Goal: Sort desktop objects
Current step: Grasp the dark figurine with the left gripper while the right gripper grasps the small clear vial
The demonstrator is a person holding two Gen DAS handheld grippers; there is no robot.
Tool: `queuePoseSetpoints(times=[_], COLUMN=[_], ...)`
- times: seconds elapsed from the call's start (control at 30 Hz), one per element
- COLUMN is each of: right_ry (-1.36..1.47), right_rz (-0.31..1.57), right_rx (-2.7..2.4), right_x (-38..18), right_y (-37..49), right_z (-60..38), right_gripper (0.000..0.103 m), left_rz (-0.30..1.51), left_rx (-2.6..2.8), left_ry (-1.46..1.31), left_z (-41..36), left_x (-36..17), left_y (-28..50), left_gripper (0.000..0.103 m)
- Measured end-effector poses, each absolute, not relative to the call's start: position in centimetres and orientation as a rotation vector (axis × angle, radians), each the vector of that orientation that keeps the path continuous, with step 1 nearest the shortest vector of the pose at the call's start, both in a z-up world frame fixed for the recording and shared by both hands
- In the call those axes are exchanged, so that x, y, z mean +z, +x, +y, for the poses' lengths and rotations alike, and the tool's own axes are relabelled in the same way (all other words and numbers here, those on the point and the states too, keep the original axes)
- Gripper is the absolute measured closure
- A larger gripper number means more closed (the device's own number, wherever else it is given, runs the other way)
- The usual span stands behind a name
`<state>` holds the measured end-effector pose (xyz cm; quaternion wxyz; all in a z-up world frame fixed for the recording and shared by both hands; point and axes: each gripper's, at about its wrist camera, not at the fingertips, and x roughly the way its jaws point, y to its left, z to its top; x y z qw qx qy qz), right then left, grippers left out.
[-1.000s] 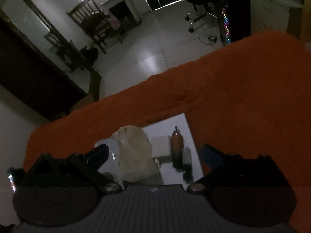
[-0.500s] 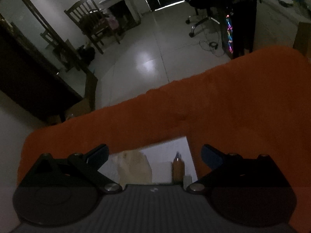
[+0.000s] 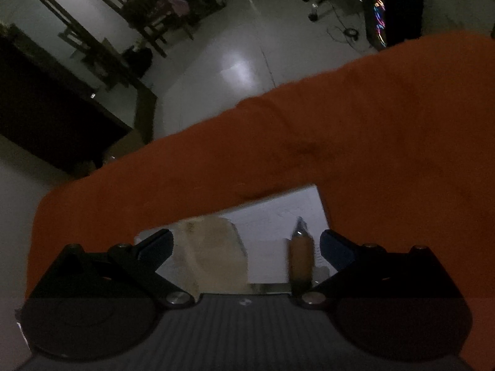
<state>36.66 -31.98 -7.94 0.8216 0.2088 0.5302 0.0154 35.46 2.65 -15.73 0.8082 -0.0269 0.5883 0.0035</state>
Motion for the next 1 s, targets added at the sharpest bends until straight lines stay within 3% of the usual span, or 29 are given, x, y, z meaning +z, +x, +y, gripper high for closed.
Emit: queuePoseSetpoints(times=[0.13, 0.17, 0.63, 0.73, 0.77, 0.8, 1.0], right_ry=[0.333, 0.301, 0.229, 0.201, 0.185, 0.178, 0.177], right_rz=[1.182, 1.188, 1.247, 1.279, 1.293, 1.300, 1.313], right_rx=[0.011, 0.017, 0.054, 0.051, 0.052, 0.051, 0.067], right_x=[-11.1, -12.0, -16.3, -17.4, -17.8, -18.2, -18.4], right_y=[36.2, 36.0, 35.0, 34.8, 34.6, 34.5, 33.4], right_z=[-31.7, -31.6, -31.5, -31.1, -31.0, -31.0, -30.7], right_gripper=[0.000, 0.000, 0.029, 0.036, 0.038, 0.042, 0.044], left_rz=[1.288, 1.302, 1.320, 1.325, 1.326, 1.328, 1.334], left_rx=[-0.023, -0.027, -0.042, -0.050, -0.053, -0.056, -0.086], left_ry=[-0.089, -0.077, -0.094, -0.084, -0.080, -0.077, -0.080], left_z=[2.2, 1.9, 1.6, 1.4, 1.3, 1.3, 2.0], left_x=[-17.3, -17.7, -18.1, -18.0, -18.0, -18.0, -18.3], left_y=[35.7, 35.7, 36.3, 36.4, 36.5, 36.5, 35.9], left_gripper=[0.010, 0.018, 0.018, 0.031, 0.043, 0.064, 0.072])
